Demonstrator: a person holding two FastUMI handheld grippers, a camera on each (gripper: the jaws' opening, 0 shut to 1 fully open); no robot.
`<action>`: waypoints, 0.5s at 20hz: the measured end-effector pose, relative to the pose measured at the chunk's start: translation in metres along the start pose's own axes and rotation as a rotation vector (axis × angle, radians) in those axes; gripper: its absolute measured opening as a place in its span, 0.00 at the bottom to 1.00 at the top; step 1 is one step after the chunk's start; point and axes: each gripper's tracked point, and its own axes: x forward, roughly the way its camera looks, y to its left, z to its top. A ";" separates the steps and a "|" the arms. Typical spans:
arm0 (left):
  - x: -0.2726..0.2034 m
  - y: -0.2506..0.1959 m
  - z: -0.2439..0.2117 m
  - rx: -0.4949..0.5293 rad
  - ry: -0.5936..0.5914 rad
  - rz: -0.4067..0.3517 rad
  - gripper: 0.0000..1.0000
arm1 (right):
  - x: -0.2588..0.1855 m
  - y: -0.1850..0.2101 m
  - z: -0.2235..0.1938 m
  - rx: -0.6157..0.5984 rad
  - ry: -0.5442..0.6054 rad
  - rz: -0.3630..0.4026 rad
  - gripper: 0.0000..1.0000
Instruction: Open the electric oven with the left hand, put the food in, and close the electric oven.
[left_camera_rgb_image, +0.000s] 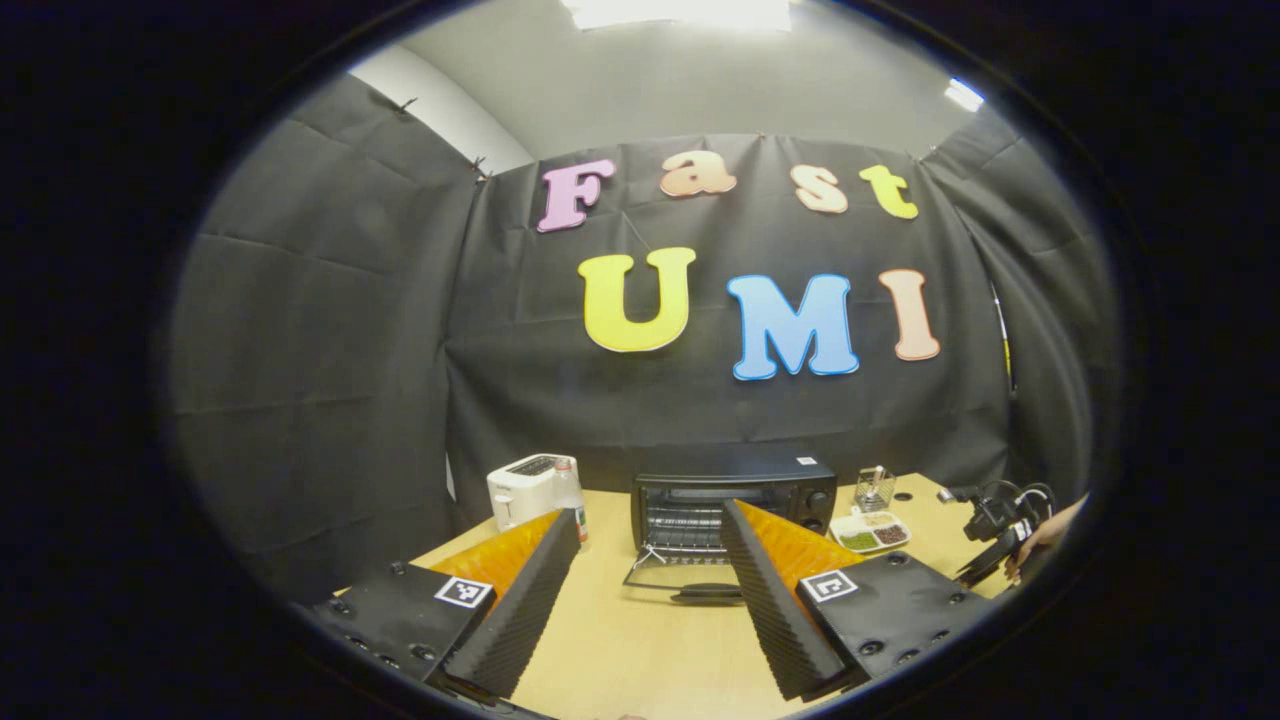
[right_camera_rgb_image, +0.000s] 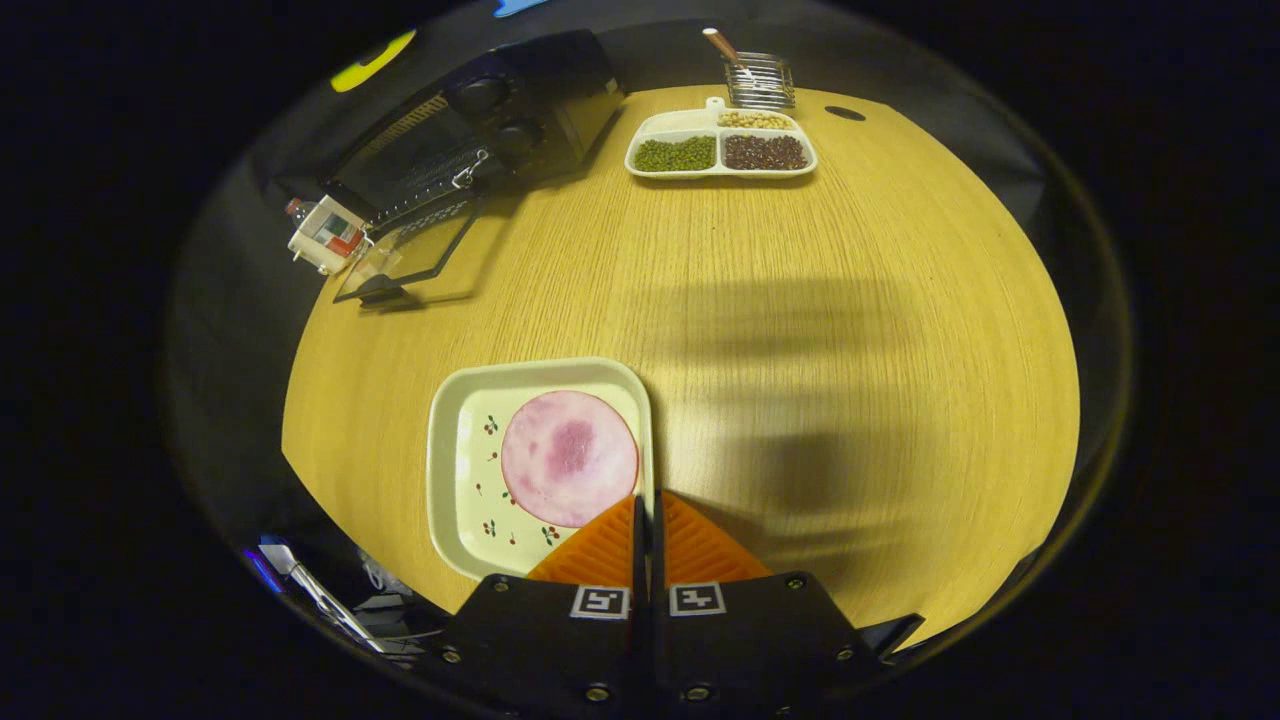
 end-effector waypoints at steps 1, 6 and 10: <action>0.001 -0.001 0.000 -0.006 0.002 -0.003 0.98 | -0.004 0.001 0.001 0.042 -0.003 0.032 0.01; 0.001 -0.002 0.011 -0.018 -0.019 -0.004 0.96 | -0.014 0.005 -0.002 0.237 -0.022 0.173 0.00; 0.002 -0.010 0.010 -0.051 -0.012 0.000 0.96 | -0.026 0.019 0.006 0.246 -0.054 0.227 0.00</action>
